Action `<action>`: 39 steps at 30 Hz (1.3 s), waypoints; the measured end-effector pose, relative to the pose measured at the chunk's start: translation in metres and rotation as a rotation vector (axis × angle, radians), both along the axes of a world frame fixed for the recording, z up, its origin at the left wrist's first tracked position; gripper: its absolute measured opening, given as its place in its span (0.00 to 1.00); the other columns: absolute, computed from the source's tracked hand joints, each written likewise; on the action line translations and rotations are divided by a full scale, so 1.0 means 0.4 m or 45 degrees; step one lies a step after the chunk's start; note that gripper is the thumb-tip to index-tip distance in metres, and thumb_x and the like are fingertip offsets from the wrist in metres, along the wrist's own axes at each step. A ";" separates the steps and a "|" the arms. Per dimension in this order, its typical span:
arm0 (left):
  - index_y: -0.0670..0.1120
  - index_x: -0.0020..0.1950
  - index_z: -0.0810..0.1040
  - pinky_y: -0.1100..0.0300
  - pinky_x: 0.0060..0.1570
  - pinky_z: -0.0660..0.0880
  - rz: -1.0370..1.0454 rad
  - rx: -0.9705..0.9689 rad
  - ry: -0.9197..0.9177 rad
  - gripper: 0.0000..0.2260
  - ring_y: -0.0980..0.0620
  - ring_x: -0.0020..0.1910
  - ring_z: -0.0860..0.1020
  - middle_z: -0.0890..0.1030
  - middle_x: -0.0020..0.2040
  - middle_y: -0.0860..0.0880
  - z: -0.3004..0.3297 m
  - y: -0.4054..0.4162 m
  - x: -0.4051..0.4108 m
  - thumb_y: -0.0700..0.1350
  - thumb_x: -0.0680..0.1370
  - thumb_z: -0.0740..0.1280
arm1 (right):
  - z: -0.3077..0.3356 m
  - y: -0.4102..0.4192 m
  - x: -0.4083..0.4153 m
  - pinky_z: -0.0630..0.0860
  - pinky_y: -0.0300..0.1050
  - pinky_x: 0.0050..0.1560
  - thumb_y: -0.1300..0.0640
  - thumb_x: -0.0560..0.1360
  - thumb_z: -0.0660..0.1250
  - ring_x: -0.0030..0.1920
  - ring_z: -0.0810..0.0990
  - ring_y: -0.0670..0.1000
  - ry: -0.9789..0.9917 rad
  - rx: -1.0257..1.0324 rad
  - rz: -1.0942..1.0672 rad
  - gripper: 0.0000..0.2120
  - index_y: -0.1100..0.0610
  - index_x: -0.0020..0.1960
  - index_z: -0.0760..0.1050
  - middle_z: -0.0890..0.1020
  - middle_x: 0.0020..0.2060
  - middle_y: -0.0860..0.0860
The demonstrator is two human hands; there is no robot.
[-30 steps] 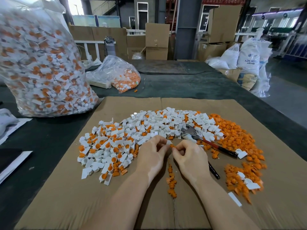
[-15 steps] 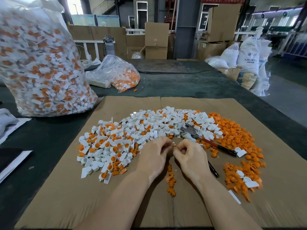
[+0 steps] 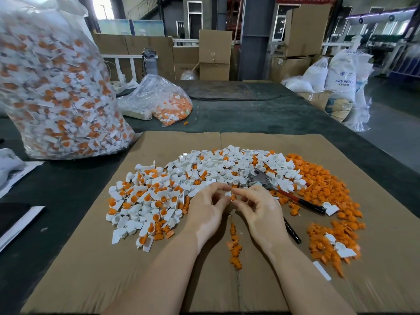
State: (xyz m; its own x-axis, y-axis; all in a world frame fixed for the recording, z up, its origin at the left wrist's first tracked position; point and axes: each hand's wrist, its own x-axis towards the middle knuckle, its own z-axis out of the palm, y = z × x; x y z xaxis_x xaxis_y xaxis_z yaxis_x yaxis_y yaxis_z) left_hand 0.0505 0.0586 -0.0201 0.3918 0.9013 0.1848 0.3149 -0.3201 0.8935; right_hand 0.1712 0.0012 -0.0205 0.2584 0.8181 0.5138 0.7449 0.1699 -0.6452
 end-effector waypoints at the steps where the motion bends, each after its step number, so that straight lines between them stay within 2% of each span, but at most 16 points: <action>1: 0.59 0.52 0.74 0.59 0.48 0.75 0.004 0.001 0.004 0.09 0.53 0.45 0.79 0.80 0.43 0.50 0.000 0.000 0.000 0.43 0.78 0.65 | 0.001 -0.001 -0.001 0.73 0.35 0.45 0.62 0.72 0.70 0.43 0.75 0.43 -0.014 0.007 -0.003 0.12 0.54 0.55 0.81 0.76 0.40 0.43; 11: 0.58 0.50 0.75 0.68 0.42 0.71 0.009 -0.002 0.002 0.09 0.58 0.42 0.78 0.80 0.41 0.52 -0.003 0.002 0.000 0.43 0.78 0.66 | 0.000 0.000 -0.002 0.72 0.33 0.45 0.62 0.72 0.70 0.42 0.74 0.42 -0.062 0.032 -0.024 0.09 0.55 0.52 0.81 0.75 0.41 0.44; 17: 0.54 0.51 0.76 0.57 0.48 0.77 -0.003 -0.077 -0.077 0.05 0.52 0.43 0.80 0.82 0.42 0.46 0.002 -0.001 0.004 0.44 0.77 0.66 | -0.002 0.001 0.000 0.73 0.37 0.46 0.62 0.72 0.70 0.43 0.74 0.44 -0.089 0.033 -0.039 0.09 0.56 0.53 0.81 0.75 0.41 0.44; 22: 0.53 0.48 0.76 0.61 0.41 0.75 0.036 -0.076 -0.071 0.04 0.51 0.37 0.78 0.80 0.38 0.45 0.001 0.003 0.008 0.44 0.77 0.68 | 0.004 0.001 -0.001 0.71 0.35 0.47 0.60 0.73 0.70 0.44 0.73 0.43 -0.158 0.002 -0.046 0.10 0.55 0.54 0.81 0.77 0.41 0.45; 25: 0.54 0.46 0.76 0.59 0.41 0.76 0.052 -0.084 -0.080 0.05 0.52 0.35 0.77 0.79 0.36 0.46 0.001 0.005 0.010 0.44 0.76 0.68 | 0.017 -0.003 0.005 0.71 0.44 0.50 0.61 0.74 0.68 0.45 0.77 0.47 -0.234 0.060 -0.117 0.08 0.55 0.52 0.82 0.82 0.41 0.47; 27: 0.53 0.46 0.75 0.57 0.43 0.76 0.055 -0.108 -0.104 0.05 0.52 0.35 0.77 0.78 0.35 0.46 0.001 0.006 0.012 0.43 0.76 0.69 | 0.031 -0.005 0.018 0.64 0.46 0.54 0.59 0.76 0.65 0.49 0.78 0.49 -0.256 0.027 -0.240 0.08 0.54 0.53 0.81 0.83 0.44 0.47; 29: 0.53 0.46 0.76 0.56 0.43 0.76 0.060 -0.135 -0.126 0.05 0.52 0.35 0.76 0.77 0.34 0.46 0.001 0.007 0.012 0.42 0.76 0.69 | 0.042 -0.008 0.038 0.60 0.45 0.55 0.55 0.79 0.60 0.55 0.76 0.50 -0.328 -0.111 -0.408 0.11 0.52 0.56 0.79 0.81 0.50 0.48; 33: 0.53 0.44 0.76 0.60 0.42 0.73 0.067 -0.142 -0.137 0.06 0.53 0.34 0.74 0.76 0.33 0.47 0.002 0.008 0.014 0.42 0.76 0.68 | 0.055 -0.019 0.083 0.60 0.52 0.63 0.44 0.80 0.51 0.63 0.68 0.52 -0.457 -0.623 -0.699 0.19 0.53 0.63 0.70 0.73 0.62 0.51; 36: 0.53 0.45 0.76 0.59 0.44 0.75 0.069 -0.145 -0.144 0.05 0.48 0.36 0.77 0.76 0.34 0.45 0.002 0.008 0.015 0.43 0.76 0.68 | 0.062 -0.021 0.102 0.56 0.58 0.68 0.36 0.76 0.53 0.70 0.61 0.56 -0.475 -1.002 -0.681 0.30 0.55 0.70 0.62 0.61 0.72 0.55; 39: 0.52 0.46 0.76 0.65 0.43 0.74 0.083 -0.164 -0.169 0.04 0.49 0.36 0.76 0.75 0.33 0.46 0.005 0.008 0.016 0.42 0.76 0.68 | 0.070 -0.019 0.107 0.57 0.59 0.68 0.38 0.75 0.57 0.70 0.61 0.58 -0.511 -1.062 -0.637 0.29 0.55 0.69 0.62 0.60 0.72 0.55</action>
